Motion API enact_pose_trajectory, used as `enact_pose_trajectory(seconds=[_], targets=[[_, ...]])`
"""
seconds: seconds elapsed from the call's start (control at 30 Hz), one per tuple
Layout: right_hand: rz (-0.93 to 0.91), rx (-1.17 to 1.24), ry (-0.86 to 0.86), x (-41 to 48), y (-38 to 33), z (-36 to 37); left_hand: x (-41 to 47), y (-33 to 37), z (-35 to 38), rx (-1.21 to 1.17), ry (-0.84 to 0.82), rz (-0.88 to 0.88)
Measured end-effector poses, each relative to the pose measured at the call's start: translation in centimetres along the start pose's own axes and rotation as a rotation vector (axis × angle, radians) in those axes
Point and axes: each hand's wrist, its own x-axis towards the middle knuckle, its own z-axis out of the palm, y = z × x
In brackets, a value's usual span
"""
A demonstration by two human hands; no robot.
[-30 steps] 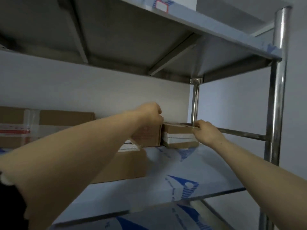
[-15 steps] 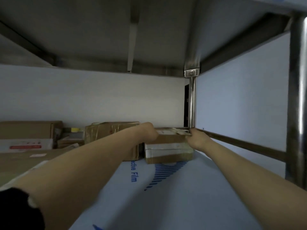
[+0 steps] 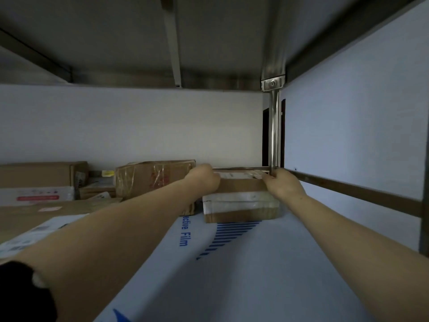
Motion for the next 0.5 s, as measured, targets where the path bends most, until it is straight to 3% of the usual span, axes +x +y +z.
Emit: enact_pose_trajectory(seconds=[0.23,0.4,0.5], targets=[[0.197,0.207,0.062,-5.2,-0.5,-3.9,-4.1,0.5,-1.5,-0.247,0.100,-0.030],[0.346,0.477,0.024,-12.0,-2.7,-6.9,-9.7,-0.1,-3.1,-0.619,-0.031,-0.079],[0.365,0.575,0.055,-16.1,-3.9,-7.8,-12.7,-0.7,-4.1,-0.702,-0.055,-0.099]])
